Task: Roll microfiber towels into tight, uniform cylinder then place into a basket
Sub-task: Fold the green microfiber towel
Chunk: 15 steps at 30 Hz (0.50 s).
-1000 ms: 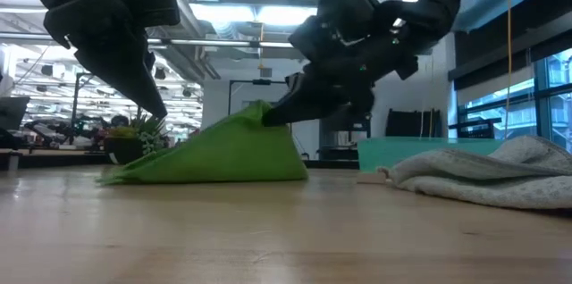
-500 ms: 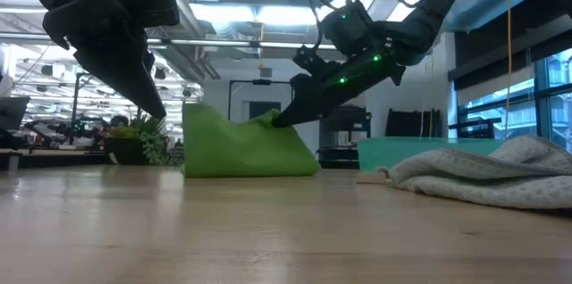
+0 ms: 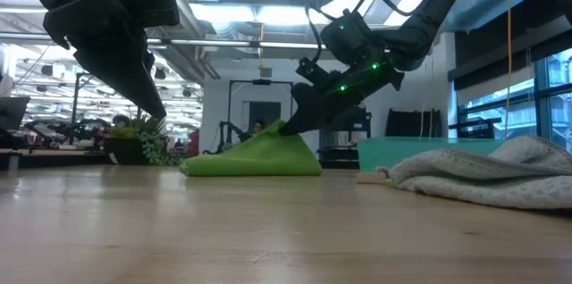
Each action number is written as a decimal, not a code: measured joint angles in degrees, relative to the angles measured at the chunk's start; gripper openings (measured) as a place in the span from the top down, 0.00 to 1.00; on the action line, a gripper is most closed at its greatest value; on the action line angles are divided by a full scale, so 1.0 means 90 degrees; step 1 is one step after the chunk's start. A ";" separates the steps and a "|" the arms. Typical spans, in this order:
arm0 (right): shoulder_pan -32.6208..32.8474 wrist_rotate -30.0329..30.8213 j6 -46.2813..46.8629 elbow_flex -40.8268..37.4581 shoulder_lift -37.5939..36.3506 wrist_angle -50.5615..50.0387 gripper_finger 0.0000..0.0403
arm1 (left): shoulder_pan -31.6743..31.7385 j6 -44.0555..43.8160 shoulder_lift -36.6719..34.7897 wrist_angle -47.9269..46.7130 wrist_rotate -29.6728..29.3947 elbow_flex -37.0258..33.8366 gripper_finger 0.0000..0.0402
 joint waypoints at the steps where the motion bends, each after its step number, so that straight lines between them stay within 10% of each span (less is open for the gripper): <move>1: -0.0001 0.0007 0.0004 0.0001 0.0000 -0.0072 0.95 | 0.0000 -0.0002 0.0000 0.0000 0.0000 0.0000 0.76; 15: -0.0010 0.0057 0.0226 0.0001 0.0000 -0.0226 0.71 | 0.0000 -0.0001 0.0000 0.0000 0.0000 0.0000 0.76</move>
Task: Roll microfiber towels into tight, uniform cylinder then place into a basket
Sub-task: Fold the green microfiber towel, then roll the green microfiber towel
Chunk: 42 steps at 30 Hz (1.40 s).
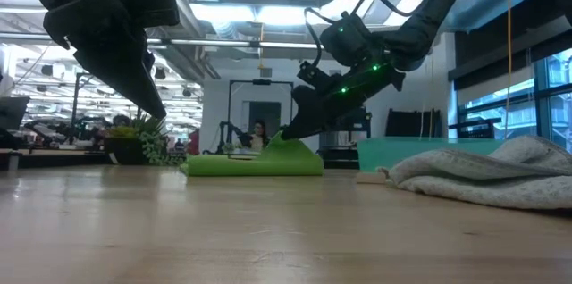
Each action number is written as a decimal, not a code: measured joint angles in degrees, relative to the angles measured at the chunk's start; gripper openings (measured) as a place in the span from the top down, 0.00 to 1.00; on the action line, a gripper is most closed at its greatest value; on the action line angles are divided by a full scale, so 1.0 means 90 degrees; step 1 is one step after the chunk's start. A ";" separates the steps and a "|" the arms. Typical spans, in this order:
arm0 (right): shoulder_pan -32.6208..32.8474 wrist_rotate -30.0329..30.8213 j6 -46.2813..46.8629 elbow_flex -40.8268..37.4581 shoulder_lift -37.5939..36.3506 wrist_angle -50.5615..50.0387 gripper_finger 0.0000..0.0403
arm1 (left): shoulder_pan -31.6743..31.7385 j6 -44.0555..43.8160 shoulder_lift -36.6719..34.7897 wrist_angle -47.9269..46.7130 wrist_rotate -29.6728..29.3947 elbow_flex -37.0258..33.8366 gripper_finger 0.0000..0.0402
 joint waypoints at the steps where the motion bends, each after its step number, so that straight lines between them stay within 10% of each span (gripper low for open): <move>1: -0.0010 0.0064 -0.0054 0.0000 -0.0002 0.0002 0.69 | 0.0002 -0.0001 0.0000 0.0000 0.0000 0.0000 0.76; 11: -0.0182 0.0254 -0.0236 0.0010 -0.0621 -0.0262 0.59 | 0.0098 0.0001 0.0000 -0.0005 -0.0690 -0.0002 0.76; 17: -0.0104 -0.0851 -0.0838 -0.0012 -0.0693 -0.1106 0.59 | 0.0798 -0.0135 0.0142 0.0085 -0.1500 -0.0002 0.76; 30: -0.0065 -0.0880 -0.1237 -0.0007 -0.0061 -0.1573 0.59 | 0.2197 0.0519 0.1389 0.1097 -0.0615 -0.0003 0.76; 42: 0.0758 -0.0978 -0.0689 0.0002 -0.0080 -0.2338 0.59 | 0.1626 0.0477 0.1267 0.1108 -0.0446 -0.0002 0.76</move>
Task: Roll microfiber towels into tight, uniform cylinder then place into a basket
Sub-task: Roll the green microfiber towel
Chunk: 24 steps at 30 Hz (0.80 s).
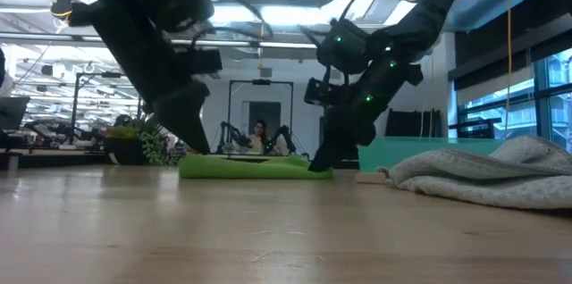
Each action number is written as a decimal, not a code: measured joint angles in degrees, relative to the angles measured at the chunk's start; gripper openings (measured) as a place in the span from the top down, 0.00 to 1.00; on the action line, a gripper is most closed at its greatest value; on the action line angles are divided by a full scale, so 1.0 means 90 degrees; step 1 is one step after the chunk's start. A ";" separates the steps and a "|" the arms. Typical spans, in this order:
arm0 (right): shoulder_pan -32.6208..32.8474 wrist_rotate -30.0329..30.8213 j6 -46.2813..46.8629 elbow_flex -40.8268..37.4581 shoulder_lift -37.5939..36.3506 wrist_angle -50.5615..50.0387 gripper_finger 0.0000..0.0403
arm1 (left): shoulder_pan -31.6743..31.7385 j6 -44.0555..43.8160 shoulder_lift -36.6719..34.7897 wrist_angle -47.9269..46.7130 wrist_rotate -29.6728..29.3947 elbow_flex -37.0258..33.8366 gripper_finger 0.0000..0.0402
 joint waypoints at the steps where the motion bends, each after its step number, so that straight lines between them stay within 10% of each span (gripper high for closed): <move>1: 0.0103 -0.0065 0.0107 0.0000 0.0000 -0.0003 0.59 | -0.0080 0.0000 -0.0068 0.0021 0.0056 0.0000 0.76; 17: 0.1484 -0.0104 0.2235 -0.0015 0.0022 0.1072 0.59 | -0.1795 0.0752 -0.0446 -0.0150 0.1210 0.0002 0.76; 24: 0.1576 -0.0133 0.0639 0.0100 -0.0138 0.1204 0.59 | -0.2329 0.0362 -0.0446 -0.0143 0.1126 0.0002 0.76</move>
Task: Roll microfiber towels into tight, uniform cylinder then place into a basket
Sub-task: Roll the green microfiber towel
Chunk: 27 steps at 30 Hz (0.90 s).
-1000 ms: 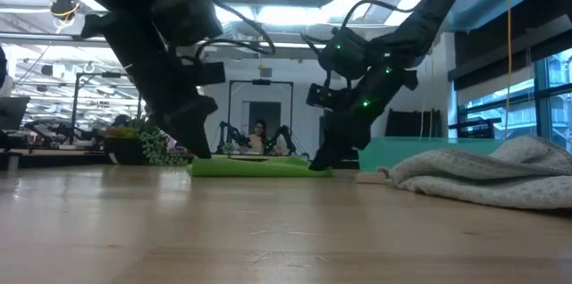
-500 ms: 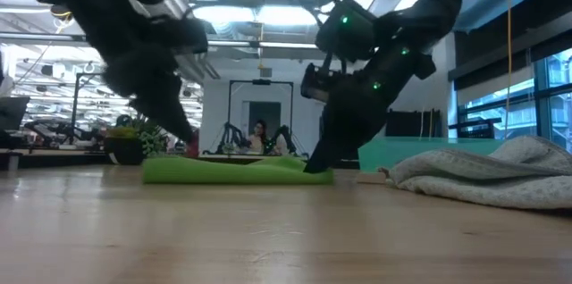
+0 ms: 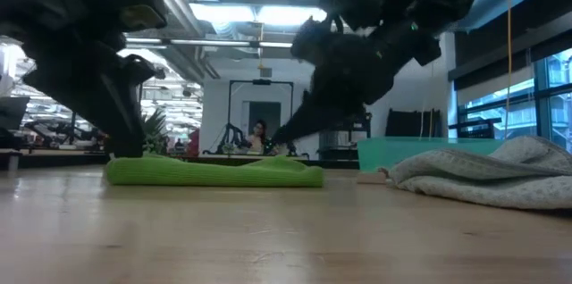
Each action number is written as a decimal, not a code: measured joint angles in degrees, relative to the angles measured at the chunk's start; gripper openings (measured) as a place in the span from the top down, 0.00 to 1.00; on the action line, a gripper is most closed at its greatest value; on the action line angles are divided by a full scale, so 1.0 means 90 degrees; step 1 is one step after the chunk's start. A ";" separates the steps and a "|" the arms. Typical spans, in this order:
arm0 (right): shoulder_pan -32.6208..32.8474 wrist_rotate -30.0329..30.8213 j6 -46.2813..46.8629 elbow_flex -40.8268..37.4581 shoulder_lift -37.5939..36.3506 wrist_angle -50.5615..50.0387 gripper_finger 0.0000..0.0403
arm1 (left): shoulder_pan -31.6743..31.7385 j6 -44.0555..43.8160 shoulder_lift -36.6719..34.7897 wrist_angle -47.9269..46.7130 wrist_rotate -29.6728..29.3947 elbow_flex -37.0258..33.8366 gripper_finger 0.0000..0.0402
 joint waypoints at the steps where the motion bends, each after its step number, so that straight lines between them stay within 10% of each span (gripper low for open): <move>1: -0.0002 0.0002 -0.0269 0.0047 -0.0014 0.0002 0.59 | -0.0040 -0.0021 0.0000 0.0015 0.0005 0.0000 0.76; 27: 0.0108 -0.0163 -0.2698 0.0364 0.0407 -0.0919 0.59 | -0.0111 0.0508 0.0005 -0.0071 -0.0179 0.0000 0.76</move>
